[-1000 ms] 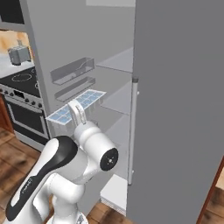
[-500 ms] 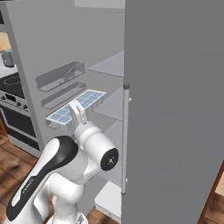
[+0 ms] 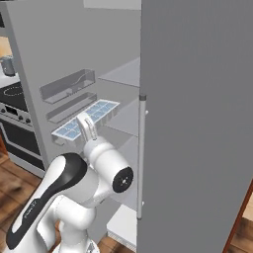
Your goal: The ice cube tray has been filled with water. Take the tray and place it in the freezer to make ice. Close the freezer door after placing the tray.
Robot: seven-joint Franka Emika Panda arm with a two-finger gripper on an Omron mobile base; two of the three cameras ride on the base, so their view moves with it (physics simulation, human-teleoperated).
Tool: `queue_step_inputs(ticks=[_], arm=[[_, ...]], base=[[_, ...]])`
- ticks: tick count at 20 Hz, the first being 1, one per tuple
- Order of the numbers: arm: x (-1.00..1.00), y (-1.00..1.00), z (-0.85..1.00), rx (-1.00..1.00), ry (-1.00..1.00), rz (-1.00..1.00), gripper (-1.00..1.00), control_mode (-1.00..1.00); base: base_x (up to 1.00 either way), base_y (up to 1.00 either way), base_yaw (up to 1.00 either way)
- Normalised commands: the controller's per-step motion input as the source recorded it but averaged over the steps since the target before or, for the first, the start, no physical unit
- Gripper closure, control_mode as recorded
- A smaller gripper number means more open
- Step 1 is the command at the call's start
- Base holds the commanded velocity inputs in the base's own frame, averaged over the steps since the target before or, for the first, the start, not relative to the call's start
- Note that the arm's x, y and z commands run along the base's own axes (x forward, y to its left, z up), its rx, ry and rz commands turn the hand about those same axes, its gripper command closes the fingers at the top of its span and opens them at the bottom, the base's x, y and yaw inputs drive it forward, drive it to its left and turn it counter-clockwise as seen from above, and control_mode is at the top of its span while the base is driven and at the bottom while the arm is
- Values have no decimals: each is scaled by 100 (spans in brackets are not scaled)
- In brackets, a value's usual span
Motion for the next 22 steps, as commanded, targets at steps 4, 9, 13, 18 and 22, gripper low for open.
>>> queue_step_inputs(ticks=[4, 9, 13, 18, 22], arm=[[0, 0, 19, -4, -13, -3, 100, -100], [0, 0, 24, -2, -13, 0, 100, -100], [0, 3, 24, 0, -1, 0, 100, -100], [0, 0, 33, 0, 2, 0, 100, -100], [0, 1, 23, 0, 1, 0, 100, -100]], base=[[0, 0, 0], [0, 0, 0], [0, 0, 0], [0, 0, 0], [0, 0, 0]])
